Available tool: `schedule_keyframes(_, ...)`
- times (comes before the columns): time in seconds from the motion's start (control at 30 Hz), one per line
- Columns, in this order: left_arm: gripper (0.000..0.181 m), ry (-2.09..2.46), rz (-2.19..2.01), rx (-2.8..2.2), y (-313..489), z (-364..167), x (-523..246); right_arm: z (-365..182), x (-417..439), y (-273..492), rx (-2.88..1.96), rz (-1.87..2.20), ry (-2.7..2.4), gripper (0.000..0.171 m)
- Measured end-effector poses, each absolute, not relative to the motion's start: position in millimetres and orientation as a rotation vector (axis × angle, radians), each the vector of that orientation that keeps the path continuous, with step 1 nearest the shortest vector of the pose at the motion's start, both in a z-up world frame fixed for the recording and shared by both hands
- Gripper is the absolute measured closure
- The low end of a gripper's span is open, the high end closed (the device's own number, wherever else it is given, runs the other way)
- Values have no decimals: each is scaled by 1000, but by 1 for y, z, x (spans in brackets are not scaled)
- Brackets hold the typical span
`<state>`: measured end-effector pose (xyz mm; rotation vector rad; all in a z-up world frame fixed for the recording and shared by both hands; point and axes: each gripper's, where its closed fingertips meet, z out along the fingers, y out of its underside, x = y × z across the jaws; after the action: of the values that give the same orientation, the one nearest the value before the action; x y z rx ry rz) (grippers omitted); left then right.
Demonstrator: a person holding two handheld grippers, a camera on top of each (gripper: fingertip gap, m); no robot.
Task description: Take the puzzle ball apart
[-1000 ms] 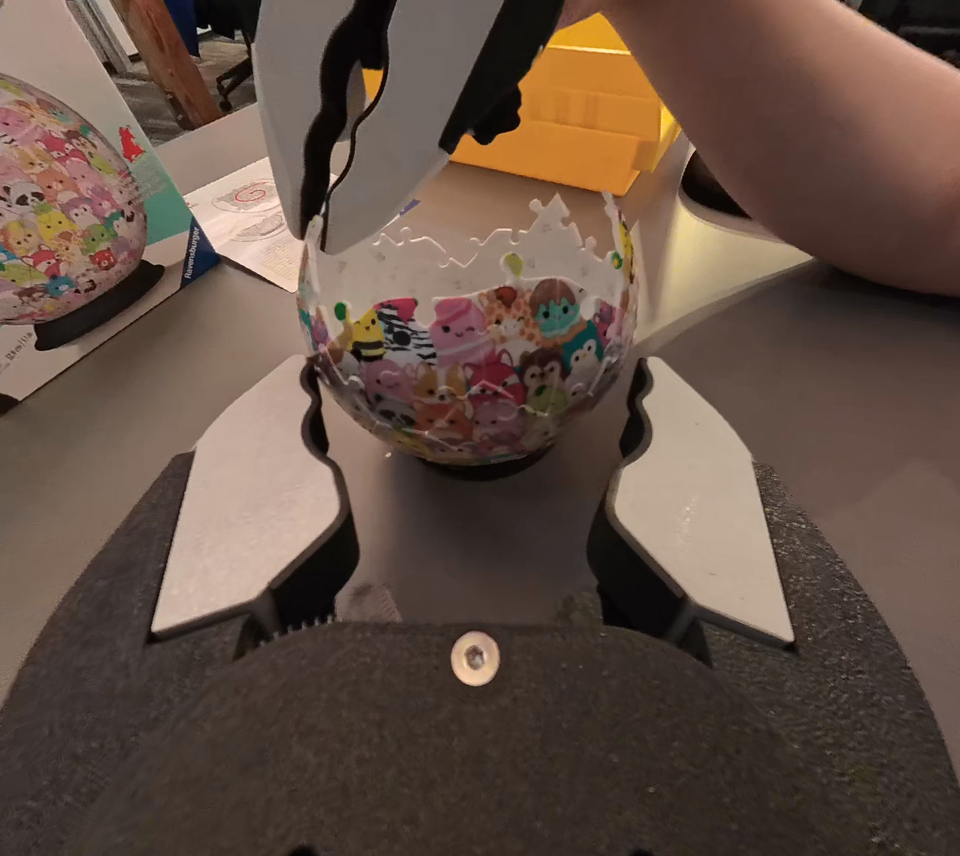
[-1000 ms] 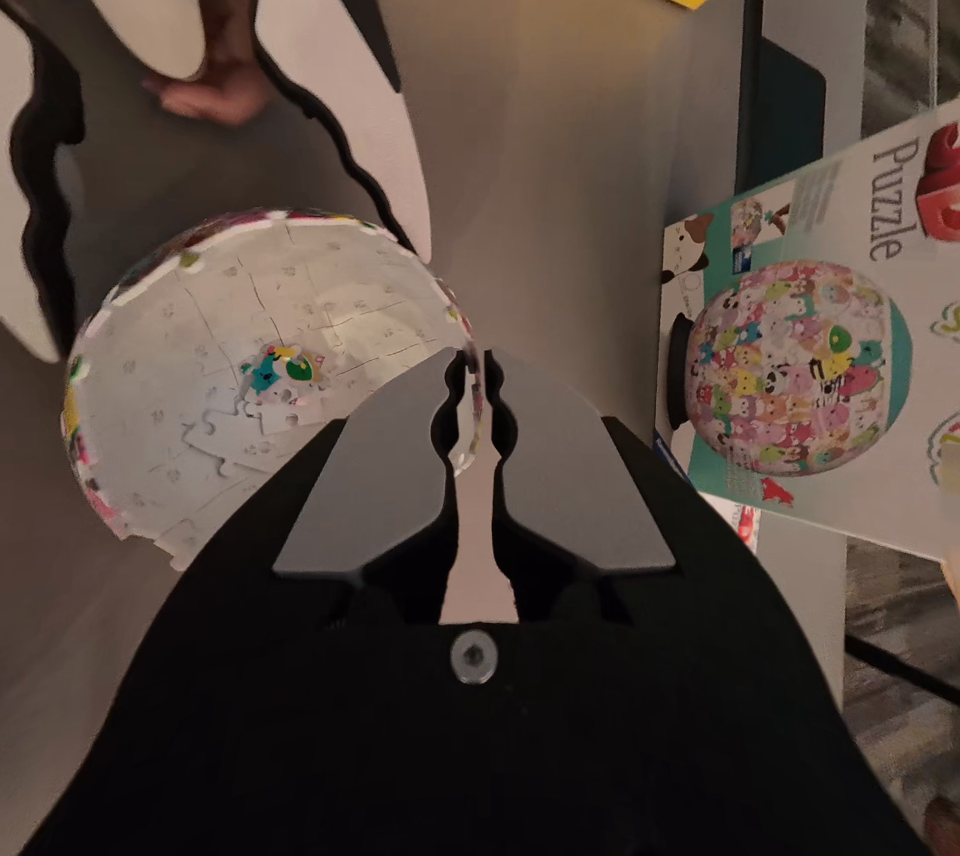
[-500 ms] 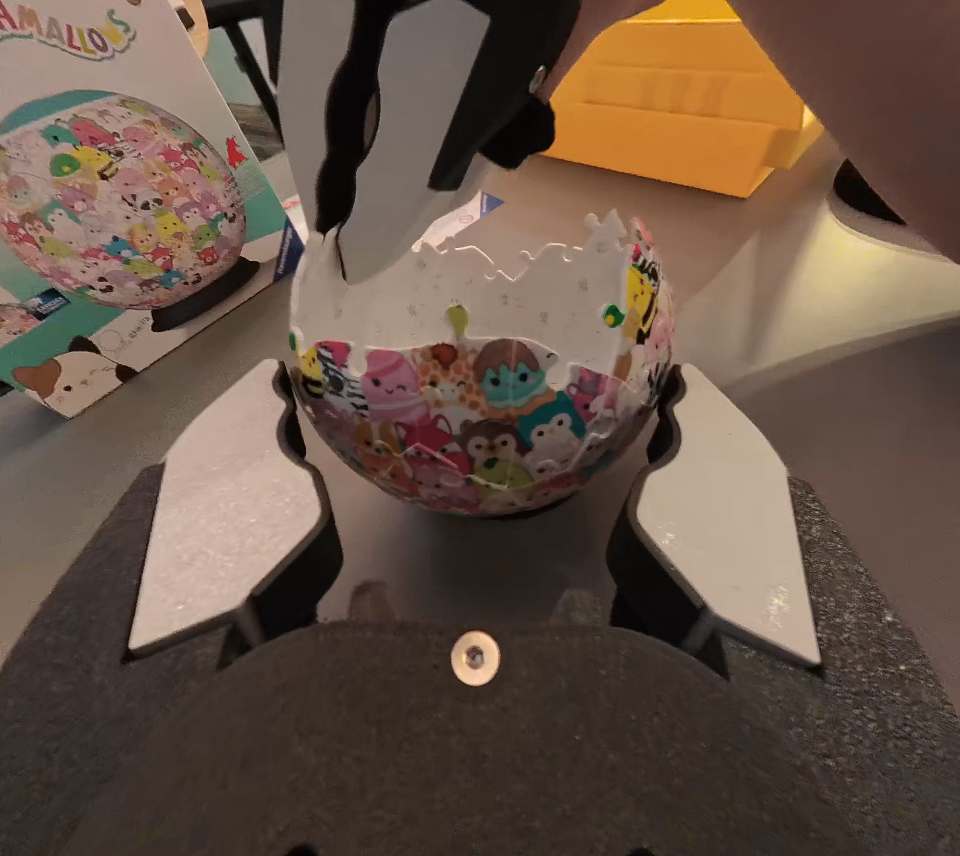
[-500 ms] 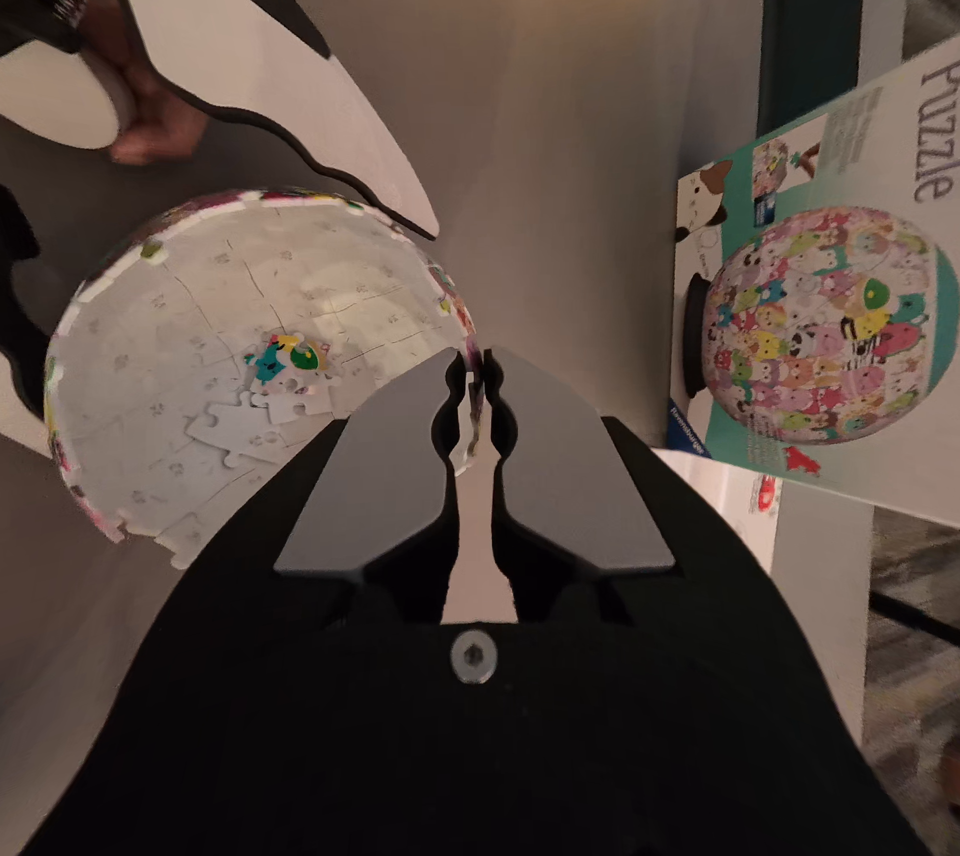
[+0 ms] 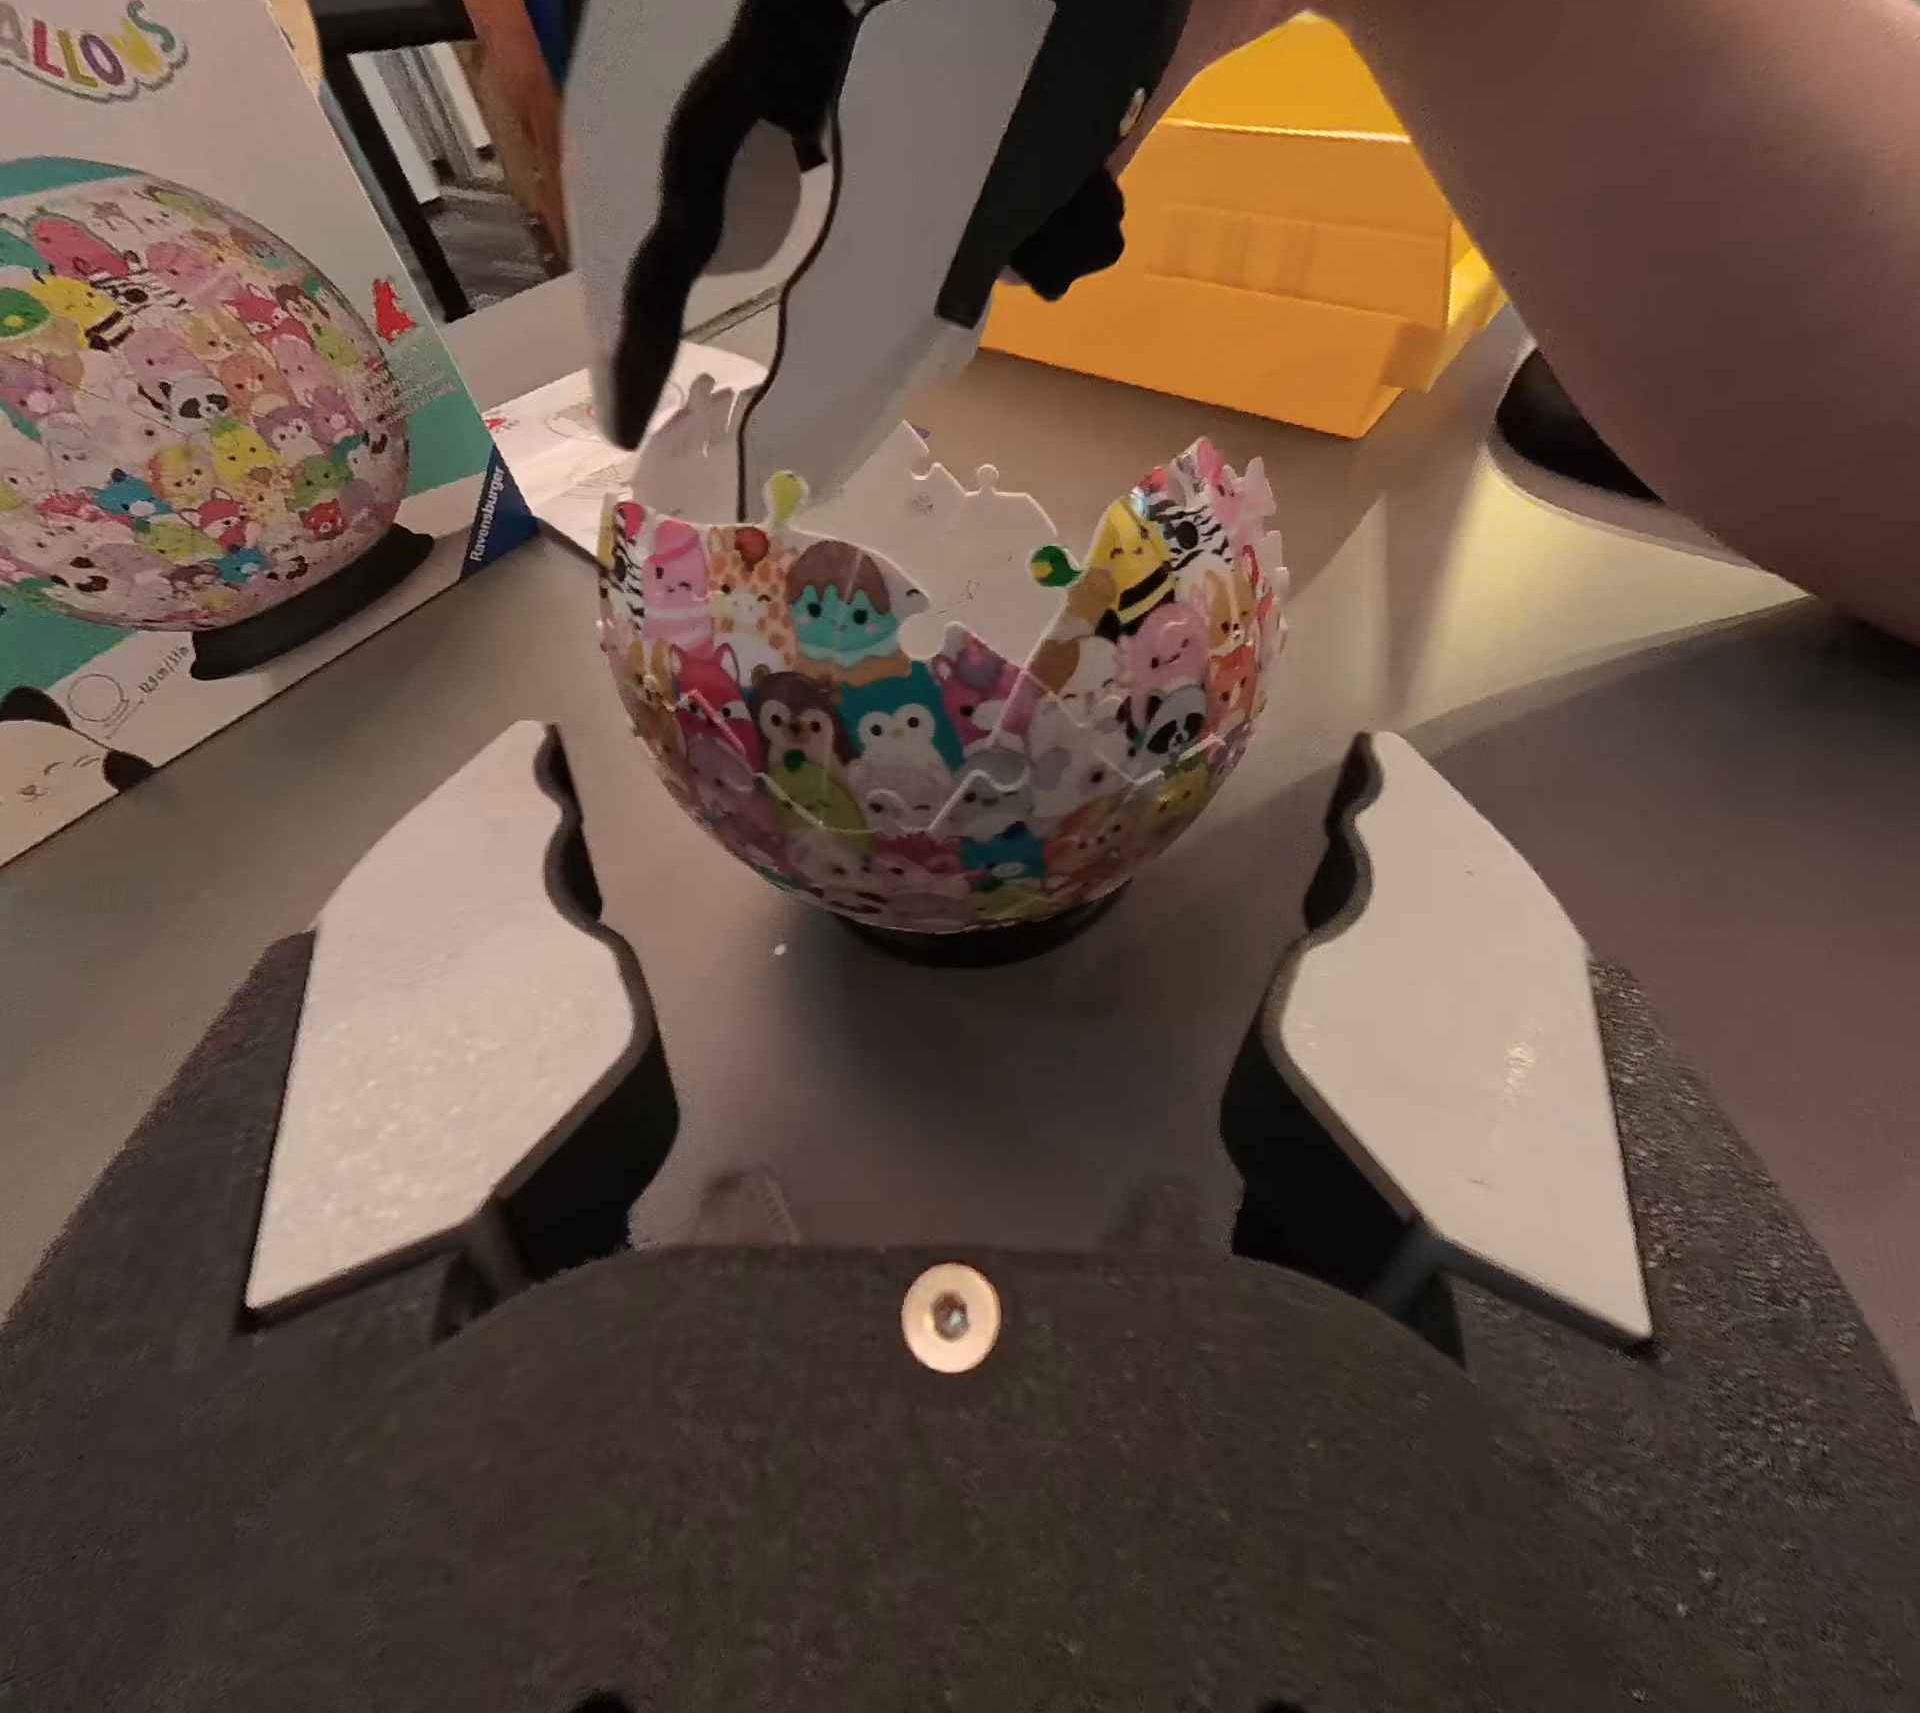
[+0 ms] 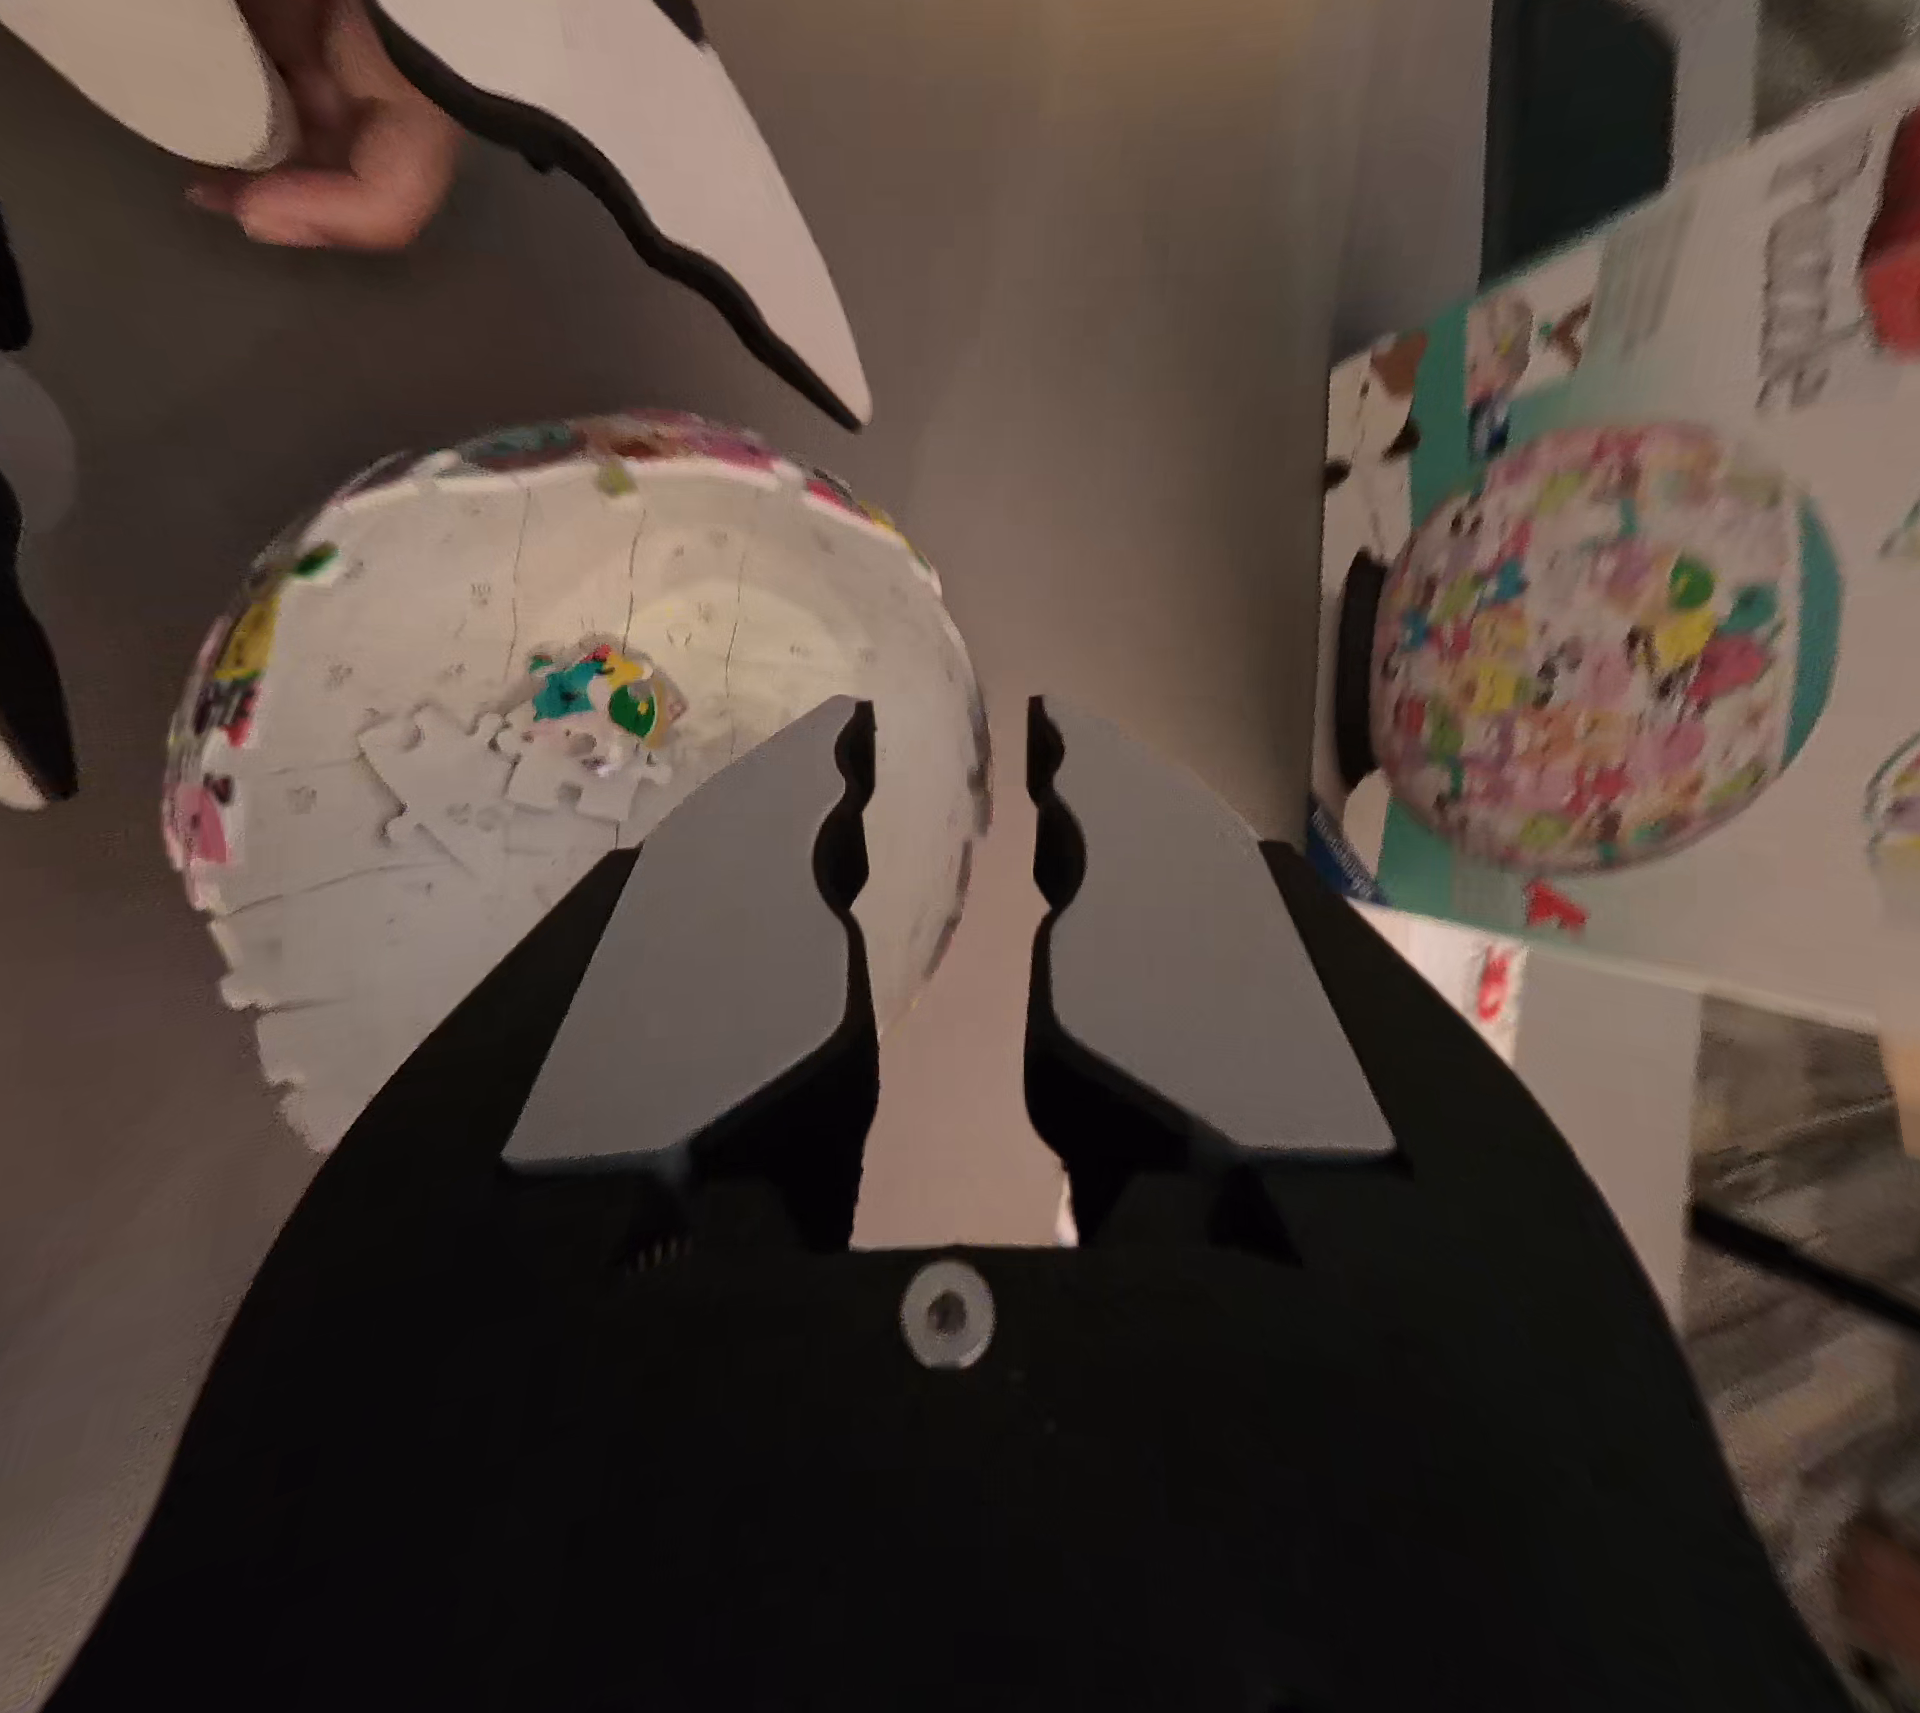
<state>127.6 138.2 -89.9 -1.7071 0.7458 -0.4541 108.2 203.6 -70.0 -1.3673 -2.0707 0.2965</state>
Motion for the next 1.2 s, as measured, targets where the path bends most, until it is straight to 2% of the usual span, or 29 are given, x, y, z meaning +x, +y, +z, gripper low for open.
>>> schedule_keyframes(0.1, 43, 747, -398, -1715, 141, -92, 132, -75, 98, 201, -1293, 223, -2100, 143)
schedule_keyframes(0.2, 53, 739, -357, -1709, 144, -92, 135, -81, 98, 209, -1305, 135, -2100, 162)
schedule_keyframes(0.3, 61, 731, -348, -1707, 147, -91, 134, -79, 99, 206, -1289, 173, -2104, 165)
schedule_keyframes(0.67, 58, 746, -397, -1740, 148, -95, 138, -76, 101, 194, -1102, 202, -2165, 166)
schedule_keyframes(0.77, 57, 754, -400, -1744, 147, -96, 139, -75, 99, 195, -1148, 240, -2135, 164)
schedule_keyframes(0.87, 58, 769, -412, -1738, 144, -96, 139, -63, 100, 200, -1188, 307, -2057, 147)
schedule_keyframes(1.07, 57, 797, -489, -1659, 123, -78, 132, -42, 124, 208, -1289, 480, -1941, 143)
schedule_keyframes(1.2, 68, 787, -644, -1582, 107, -41, 126, -12, 132, 204, -1313, 650, -1774, 142)
